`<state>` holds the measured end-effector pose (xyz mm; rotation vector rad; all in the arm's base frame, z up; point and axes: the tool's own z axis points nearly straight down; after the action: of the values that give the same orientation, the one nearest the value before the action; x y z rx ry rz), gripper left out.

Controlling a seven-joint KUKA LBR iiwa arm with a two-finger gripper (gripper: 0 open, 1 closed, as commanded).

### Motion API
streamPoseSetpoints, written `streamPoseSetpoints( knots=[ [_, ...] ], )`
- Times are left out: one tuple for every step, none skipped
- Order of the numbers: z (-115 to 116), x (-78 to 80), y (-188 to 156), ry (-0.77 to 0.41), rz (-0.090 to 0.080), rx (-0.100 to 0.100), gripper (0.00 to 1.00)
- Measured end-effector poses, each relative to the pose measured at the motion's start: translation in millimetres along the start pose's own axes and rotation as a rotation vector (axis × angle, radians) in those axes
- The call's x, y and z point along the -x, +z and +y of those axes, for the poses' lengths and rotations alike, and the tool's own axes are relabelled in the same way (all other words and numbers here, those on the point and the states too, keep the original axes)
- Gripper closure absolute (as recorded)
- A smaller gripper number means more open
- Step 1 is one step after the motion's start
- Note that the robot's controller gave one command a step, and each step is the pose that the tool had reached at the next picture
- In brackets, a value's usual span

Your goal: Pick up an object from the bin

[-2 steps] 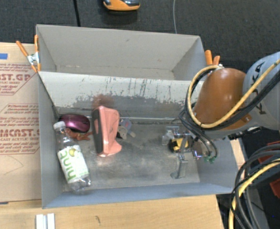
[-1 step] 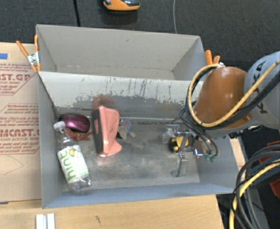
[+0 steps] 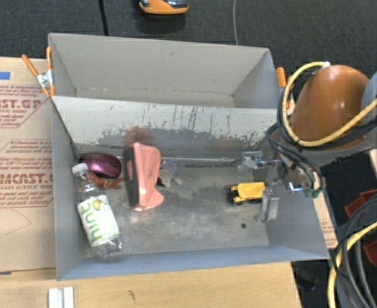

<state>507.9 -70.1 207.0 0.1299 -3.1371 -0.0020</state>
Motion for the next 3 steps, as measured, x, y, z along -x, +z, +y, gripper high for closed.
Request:
streamPoseSetpoints(
  knots=[
    [-20.3, 8.8, -11.0, -0.073, -0.011, -0.007, 0.0],
    [-5.2, 8.4, 43.2, -0.111, -0.007, -0.002, 0.0],
    [-6.7, 1.1, 71.5, -0.121, 0.001, 0.002, 0.0]
  ],
)
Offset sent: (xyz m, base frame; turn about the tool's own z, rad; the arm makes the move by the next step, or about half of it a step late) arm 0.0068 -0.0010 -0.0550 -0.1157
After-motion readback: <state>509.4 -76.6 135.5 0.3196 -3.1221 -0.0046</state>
